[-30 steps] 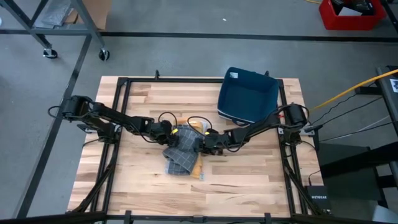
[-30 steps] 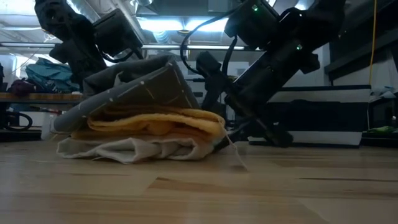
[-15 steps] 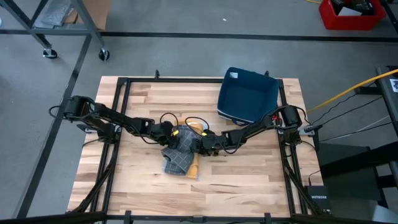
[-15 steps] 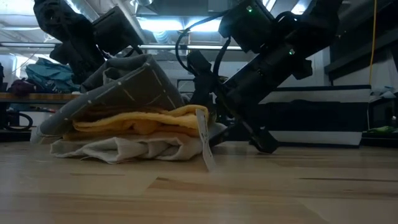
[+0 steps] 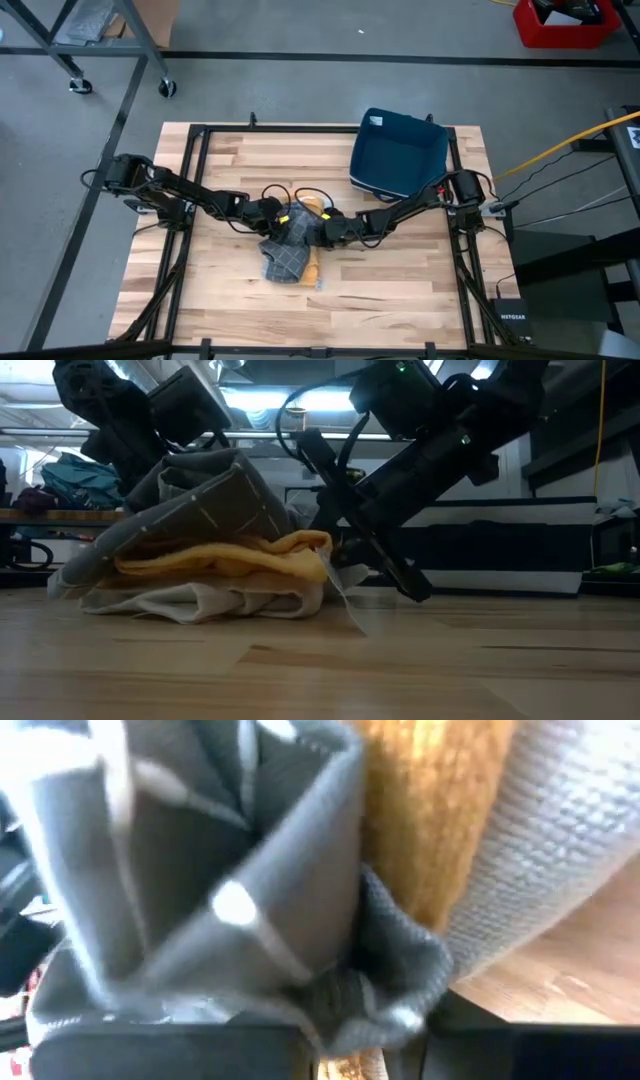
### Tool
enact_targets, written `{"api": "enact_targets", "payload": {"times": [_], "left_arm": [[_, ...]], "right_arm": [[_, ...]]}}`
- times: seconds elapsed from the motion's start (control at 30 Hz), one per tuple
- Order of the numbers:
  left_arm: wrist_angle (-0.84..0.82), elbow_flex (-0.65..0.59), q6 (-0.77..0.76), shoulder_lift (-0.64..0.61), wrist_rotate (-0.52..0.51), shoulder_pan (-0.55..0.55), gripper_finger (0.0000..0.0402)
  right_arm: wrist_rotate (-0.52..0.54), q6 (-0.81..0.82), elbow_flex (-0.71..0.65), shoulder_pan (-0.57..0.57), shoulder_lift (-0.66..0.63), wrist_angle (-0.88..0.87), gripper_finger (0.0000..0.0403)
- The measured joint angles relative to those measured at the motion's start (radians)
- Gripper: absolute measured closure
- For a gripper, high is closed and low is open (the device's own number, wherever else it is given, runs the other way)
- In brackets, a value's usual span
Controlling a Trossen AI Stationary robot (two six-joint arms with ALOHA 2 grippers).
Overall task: Fold towel
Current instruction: Put the stacked and folded towels into the blue laundry bin
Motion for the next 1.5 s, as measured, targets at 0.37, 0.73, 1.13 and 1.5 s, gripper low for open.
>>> {"api": "enact_targets", "payload": {"times": [0.37, 0.73, 1.13, 1.5], "left_arm": [[-0.027, 0.002, 0.049, -0.14, -0.045, -0.001, 0.0376], [-0.048, 0.017, 0.072, -0.301, -0.179, 0.018, 0.0376], [-0.015, 0.198, 0.173, -0.292, -0.227, 0.093, 0.0377], [0.167, 0.428, 0.298, -0.104, -0.223, 0.119, 0.0377]], "right_arm": [[0.063, -0.091, 0.0, 0.0, -0.092, 0.003, 0.0336], [0.194, -0.161, 0.0, -0.003, -0.21, -0.04, 0.0337], [0.337, -0.272, 0.005, -0.01, -0.441, -0.266, 0.0336], [0.418, -0.27, 0.006, -0.019, -0.601, -0.517, 0.0336]]}}
